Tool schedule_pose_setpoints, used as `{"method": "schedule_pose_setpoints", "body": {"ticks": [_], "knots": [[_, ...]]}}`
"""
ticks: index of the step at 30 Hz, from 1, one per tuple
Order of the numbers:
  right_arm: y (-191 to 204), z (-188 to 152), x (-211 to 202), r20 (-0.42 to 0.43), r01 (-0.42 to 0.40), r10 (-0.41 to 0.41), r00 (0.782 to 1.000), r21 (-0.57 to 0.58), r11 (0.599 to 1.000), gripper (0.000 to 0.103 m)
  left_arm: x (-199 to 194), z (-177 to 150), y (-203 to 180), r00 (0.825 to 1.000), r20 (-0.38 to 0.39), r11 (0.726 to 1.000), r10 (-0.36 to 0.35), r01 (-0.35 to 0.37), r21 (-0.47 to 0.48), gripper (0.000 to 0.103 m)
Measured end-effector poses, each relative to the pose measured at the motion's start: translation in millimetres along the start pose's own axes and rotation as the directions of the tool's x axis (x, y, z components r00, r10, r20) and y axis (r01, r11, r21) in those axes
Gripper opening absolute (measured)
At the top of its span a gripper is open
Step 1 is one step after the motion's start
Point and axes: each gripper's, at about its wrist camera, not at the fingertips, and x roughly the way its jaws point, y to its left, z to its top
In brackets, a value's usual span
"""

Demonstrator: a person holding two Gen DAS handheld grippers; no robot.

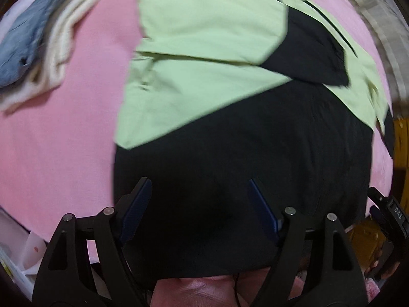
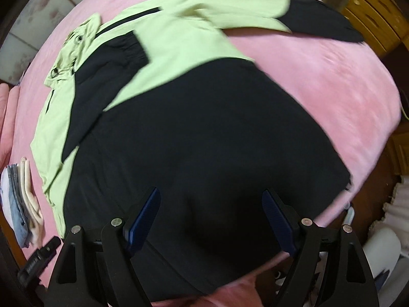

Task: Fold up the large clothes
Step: 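Grasp the other black sleeve cuff with the right gripper and lift it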

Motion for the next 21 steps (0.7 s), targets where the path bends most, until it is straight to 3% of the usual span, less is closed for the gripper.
{"method": "schedule_pose_setpoints", "body": {"ticks": [5, 10, 16, 21], "knots": [[-74.7, -12.6, -25.4, 0.044, -0.038, 0.033, 0.998, 0.120, 0.992, 0.083, -8.0, -12.5, -45.1, 1.000, 0.009, 0.991, -0.015, 0.014, 0.133, 0.075], [-153.6, 2.3, -42.2, 0.101, -0.066, 0.044, 0.994, 0.222, 0.973, 0.083, -22.0, -27.5, -93.5, 0.999, 0.041, 0.976, 0.005, -0.014, 0.219, 0.075], [-261.4, 32.2, -38.0, 0.068, -0.134, 0.119, 0.991, 0.302, 0.944, 0.083, -48.6, -31.1, -166.1, 0.994, 0.087, 0.979, 0.071, -0.086, 0.184, 0.075], [-347.1, 77.8, -40.9, 0.091, -0.213, 0.195, 0.977, 0.277, 0.937, 0.083, -55.3, -29.2, -242.6, 0.996, 0.073, 0.991, 0.051, -0.059, 0.119, 0.075]]}}
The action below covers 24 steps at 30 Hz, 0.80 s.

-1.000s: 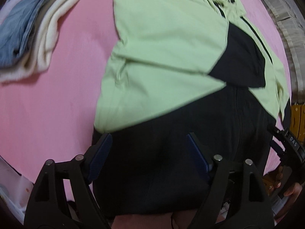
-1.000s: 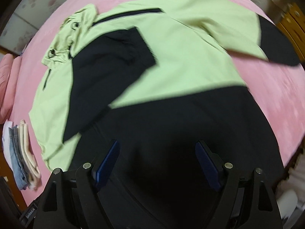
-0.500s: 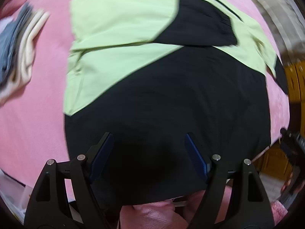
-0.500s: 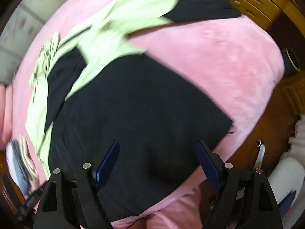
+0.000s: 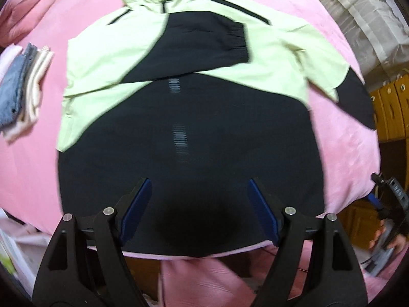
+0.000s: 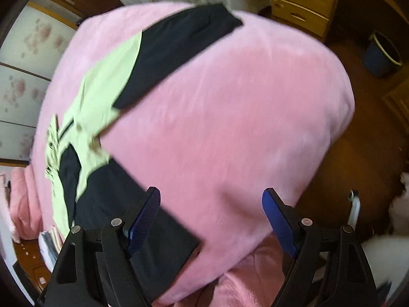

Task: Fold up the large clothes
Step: 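Grasp the other black sleeve cuff with the right gripper and lift it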

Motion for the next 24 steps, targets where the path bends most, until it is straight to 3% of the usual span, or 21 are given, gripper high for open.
{"method": "schedule_pose_setpoints", "body": {"ticks": [3, 6, 11, 16, 18, 24], "knots": [[-24.6, 38.5, -5.3, -0.020, -0.010, 0.009, 1.000, -0.029, 1.000, 0.083, 0.9, 8.1, -52.0, 1.000, -0.017, 1.000, -0.007, 0.006, -0.010, 0.075], [-44.9, 74.9, -11.5, -0.026, -0.025, 0.024, 0.999, -0.040, 0.999, 0.083, -1.2, 18.0, -100.7, 1.000, -0.013, 0.999, -0.006, 0.007, 0.051, 0.075], [-76.2, 143.6, -13.3, 0.004, -0.099, 0.099, 0.995, 0.046, 0.994, 0.076, -7.4, 41.2, -164.3, 1.000, 0.013, 0.991, 0.004, -0.005, 0.130, 0.075], [-92.4, 204.5, -3.8, 0.042, -0.139, 0.134, 0.990, 0.143, 0.980, 0.066, 2.2, 64.2, -189.0, 1.000, 0.003, 0.997, 0.016, -0.016, 0.072, 0.075], [-92.4, 225.1, 7.5, 0.029, -0.131, 0.128, 0.991, 0.138, 0.982, 0.053, 8.8, 67.3, -187.6, 1.000, -0.013, 0.998, 0.022, -0.021, 0.053, 0.075], [-79.0, 264.2, 42.7, 0.017, -0.118, 0.117, 0.993, 0.122, 0.985, 0.048, 41.0, 56.3, -171.1, 0.992, -0.108, 0.997, 0.064, -0.067, -0.023, 0.075]]}}
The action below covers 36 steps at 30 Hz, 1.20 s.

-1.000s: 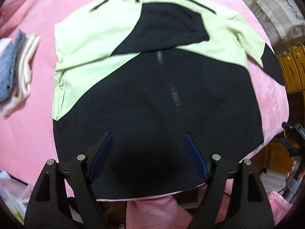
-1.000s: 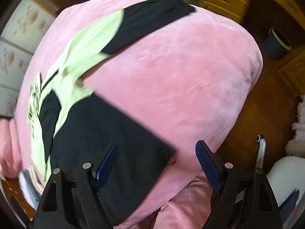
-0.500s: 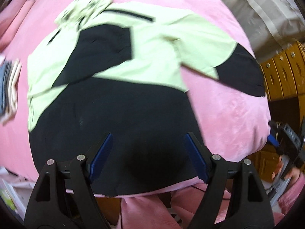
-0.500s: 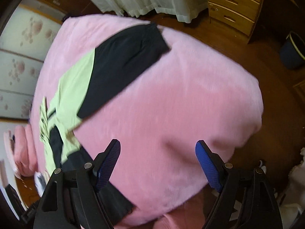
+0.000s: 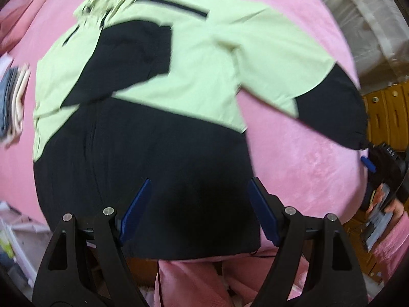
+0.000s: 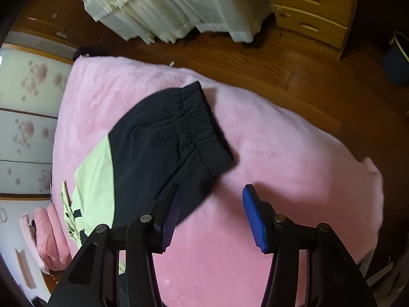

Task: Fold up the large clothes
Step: 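Grasp the other black sleeve cuff with the right gripper and lift it, then carry the black sleeve across the jacket body with the right gripper and release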

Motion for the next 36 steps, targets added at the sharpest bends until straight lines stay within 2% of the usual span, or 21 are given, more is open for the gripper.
{"method": "schedule_pose_setpoints", "body": {"ticks": [2, 4, 6, 7, 9, 13, 18, 21, 25, 30, 34, 36], "knots": [[5.3, 9.0, 13.4, 0.005, 0.013, -0.013, 1.000, -0.005, 1.000, 0.043, 11.2, -6.8, 7.3, 0.999, -0.036, 1.000, 0.006, -0.007, -0.027, 0.075], [11.0, 10.7, 25.2, 0.027, 0.014, -0.014, 1.000, 0.002, 1.000, 0.041, 21.1, -13.5, 13.3, 0.998, -0.063, 0.999, 0.013, -0.016, -0.047, 0.075], [15.6, 13.7, 38.0, 0.028, -0.009, 0.009, 1.000, 0.003, 1.000, 0.037, 31.1, -19.7, 18.9, 0.996, -0.090, 0.998, 0.019, -0.024, -0.056, 0.075], [16.9, 13.4, 44.0, 0.030, -0.013, 0.013, 0.999, -0.003, 1.000, 0.034, 34.7, -21.7, 20.6, 0.995, -0.100, 0.998, 0.020, -0.026, -0.058, 0.075], [18.7, 17.4, 49.2, 0.037, -0.032, 0.032, 0.999, -0.005, 0.999, 0.015, 39.4, -24.2, 23.4, 0.994, -0.111, 0.998, 0.023, -0.030, -0.061, 0.075], [20.9, 21.4, 53.4, 0.038, -0.053, 0.053, 0.998, -0.009, 0.999, 0.013, 39.8, -26.0, 25.0, 0.993, -0.113, 0.998, 0.035, -0.041, -0.055, 0.075], [28.9, 12.9, 34.8, 0.074, -0.071, 0.072, 0.995, -0.010, 0.997, 0.011, 24.4, -23.6, 23.7, 0.997, -0.064, 0.999, 0.048, -0.048, 0.001, 0.075], [32.6, 2.0, 17.9, 0.105, -0.129, 0.127, 0.986, 0.017, 0.991, 0.011, 17.4, -21.7, 26.9, 0.998, -0.038, 0.998, 0.053, -0.052, 0.023, 0.075], [41.2, -19.4, -8.4, 0.156, -0.212, 0.205, 0.966, 0.031, 0.977, 0.010, 10.0, -22.8, 42.9, 0.999, -0.011, 0.999, 0.032, -0.032, 0.020, 0.075], [71.1, -50.0, -46.0, 0.202, -0.245, 0.246, 0.948, -0.031, 0.969, 0.010, -3.0, -25.7, 82.1, 0.999, 0.040, 1.000, -0.007, 0.007, -0.001, 0.075], [114.6, -69.9, -82.6, 0.259, -0.272, 0.294, 0.920, -0.117, 0.955, 0.010, -11.5, -28.3, 125.4, 0.995, 0.096, 0.999, -0.039, 0.039, 0.000, 0.075], [146.5, -82.1, -101.9, 0.291, -0.292, 0.332, 0.897, -0.173, 0.941, 0.010, -12.6, -30.8, 150.5, 0.993, 0.109, 0.998, -0.051, 0.053, -0.021, 0.075]]}}
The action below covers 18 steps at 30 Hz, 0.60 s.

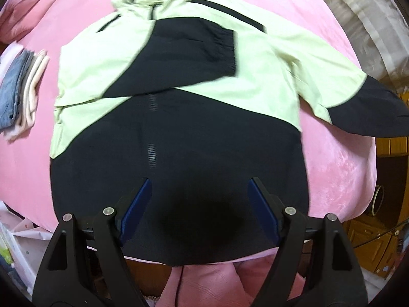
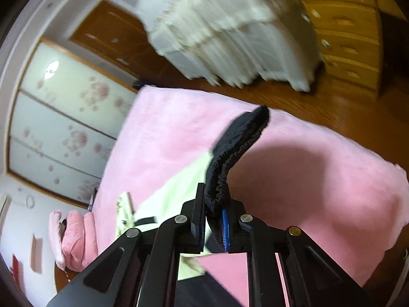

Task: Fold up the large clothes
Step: 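Carry the black sleeve across the jacket body with the right gripper and release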

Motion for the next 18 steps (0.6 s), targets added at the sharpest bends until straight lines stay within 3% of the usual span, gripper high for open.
{"method": "schedule_pose_setpoints", "body": {"ticks": [5, 10, 14, 18], "knots": [[98.3, -10.8, -6.9, 0.040, -0.096, 0.103, 0.994, -0.139, 0.986, 0.010, -4.6, -0.1, 78.0, 0.999, 0.027, 0.996, -0.024, 0.026, -0.089, 0.075], [194.2, -43.9, -3.6, 0.014, -0.185, 0.196, 0.980, -0.272, 0.944, 0.010, -8.5, -7.8, 154.5, 0.998, 0.055, 0.988, 0.003, 0.006, -0.157, 0.075], [270.4, -89.3, 13.3, -0.066, -0.202, 0.192, 0.979, -0.431, 0.879, 0.010, -12.4, -18.1, 212.1, 0.997, 0.077, 0.971, -0.011, 0.029, -0.238, 0.075], [330.9, -153.4, 63.3, -0.203, -0.203, 0.105, 0.974, -0.561, 0.803, 0.010, -15.1, -34.4, 256.0, 0.996, 0.088, 0.955, -0.004, 0.030, -0.296, 0.075]]}}
